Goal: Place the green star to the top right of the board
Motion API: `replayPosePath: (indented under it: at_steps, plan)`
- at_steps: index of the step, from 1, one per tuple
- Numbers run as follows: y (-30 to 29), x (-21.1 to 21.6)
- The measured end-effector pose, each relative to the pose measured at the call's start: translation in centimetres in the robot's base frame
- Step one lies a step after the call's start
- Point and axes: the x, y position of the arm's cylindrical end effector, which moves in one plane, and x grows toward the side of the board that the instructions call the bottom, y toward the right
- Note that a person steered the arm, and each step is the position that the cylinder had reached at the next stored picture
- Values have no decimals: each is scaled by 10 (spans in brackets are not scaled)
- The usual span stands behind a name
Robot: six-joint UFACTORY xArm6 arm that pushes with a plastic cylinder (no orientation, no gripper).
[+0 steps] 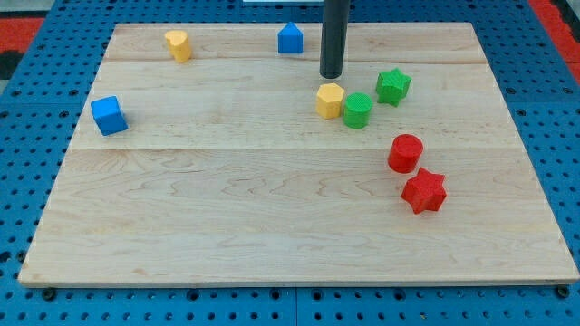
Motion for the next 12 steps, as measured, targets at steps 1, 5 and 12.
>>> replayPosePath:
  at_steps: [1, 5, 12]
  plan:
    - [21, -11]
    - [104, 81]
    - [76, -9]
